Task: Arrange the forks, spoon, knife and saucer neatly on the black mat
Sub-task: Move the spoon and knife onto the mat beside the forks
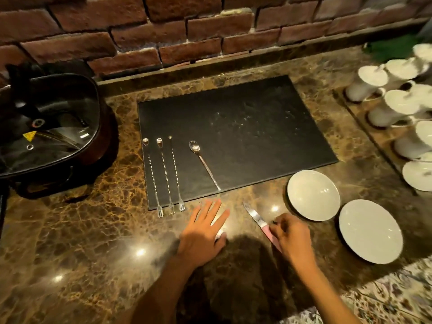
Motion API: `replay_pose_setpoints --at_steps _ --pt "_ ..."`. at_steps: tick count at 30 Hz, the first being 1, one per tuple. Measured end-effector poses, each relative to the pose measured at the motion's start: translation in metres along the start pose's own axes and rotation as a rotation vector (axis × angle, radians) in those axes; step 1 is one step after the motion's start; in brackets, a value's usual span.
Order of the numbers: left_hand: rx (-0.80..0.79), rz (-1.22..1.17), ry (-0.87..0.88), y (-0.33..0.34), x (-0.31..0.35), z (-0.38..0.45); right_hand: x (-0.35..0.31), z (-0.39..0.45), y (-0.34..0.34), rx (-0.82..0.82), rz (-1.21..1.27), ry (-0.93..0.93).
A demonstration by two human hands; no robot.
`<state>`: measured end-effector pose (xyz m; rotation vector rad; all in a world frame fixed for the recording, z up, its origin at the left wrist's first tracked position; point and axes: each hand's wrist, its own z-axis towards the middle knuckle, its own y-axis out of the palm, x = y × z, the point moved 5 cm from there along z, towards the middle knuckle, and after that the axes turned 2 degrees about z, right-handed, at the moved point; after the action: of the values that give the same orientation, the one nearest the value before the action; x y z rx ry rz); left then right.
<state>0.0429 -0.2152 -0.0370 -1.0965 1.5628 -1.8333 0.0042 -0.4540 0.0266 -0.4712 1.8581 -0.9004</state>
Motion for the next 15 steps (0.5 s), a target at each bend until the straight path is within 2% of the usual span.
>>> replay_pose_setpoints --at_steps 3,6,11,15 --pt "-0.058 0.038 0.059 0.006 0.022 0.016 0.023 -0.023 0.010 -0.115 -0.123 -0.022" --pt "-0.104 0.061 0.034 0.011 0.032 0.035 0.033 -0.026 0.020 -0.168 -0.160 -0.045" --pt "-0.079 0.073 0.041 0.018 0.034 0.044 0.030 -0.020 0.022 -0.165 -0.106 -0.007" --pt "-0.069 0.062 0.066 0.017 0.037 0.054 0.007 0.004 0.014 -0.077 -0.080 -0.029"
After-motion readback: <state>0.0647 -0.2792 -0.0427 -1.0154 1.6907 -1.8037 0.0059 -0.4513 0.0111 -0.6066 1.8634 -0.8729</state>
